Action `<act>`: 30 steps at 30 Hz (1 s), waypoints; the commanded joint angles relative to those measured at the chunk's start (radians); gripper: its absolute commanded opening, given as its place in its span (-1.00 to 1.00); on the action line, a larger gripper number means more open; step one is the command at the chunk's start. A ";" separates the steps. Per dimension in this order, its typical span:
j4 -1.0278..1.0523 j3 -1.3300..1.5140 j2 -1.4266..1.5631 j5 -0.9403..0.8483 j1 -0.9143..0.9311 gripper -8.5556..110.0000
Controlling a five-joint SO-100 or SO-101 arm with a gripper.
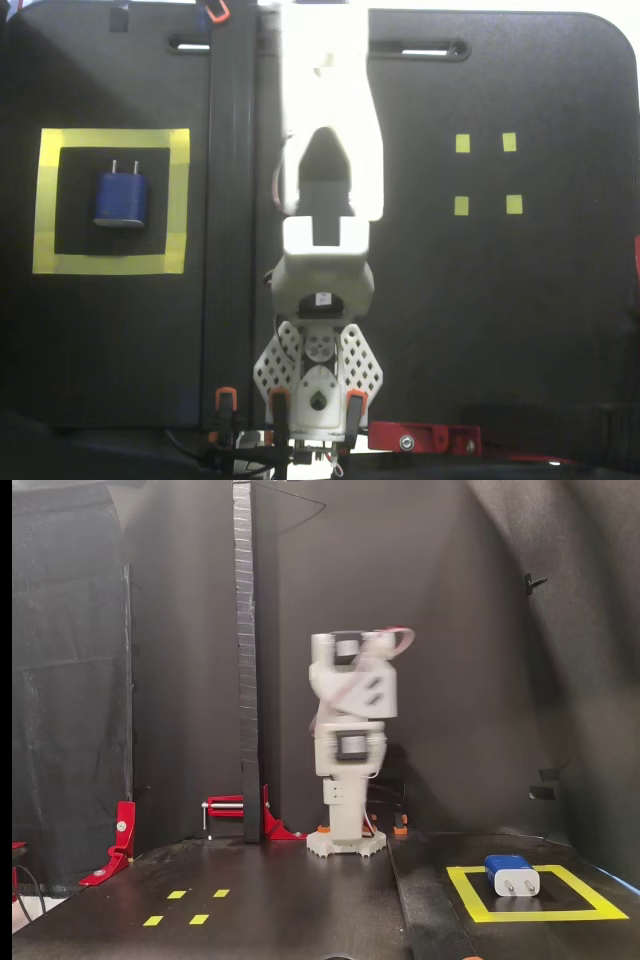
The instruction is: Grasp the block and place it in the designated area.
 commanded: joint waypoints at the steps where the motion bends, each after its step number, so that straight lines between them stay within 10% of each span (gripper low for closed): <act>1: -0.005 -0.006 0.060 -0.011 0.021 -0.86; 30: -0.744 0.999 1.058 -0.025 0.003 -0.86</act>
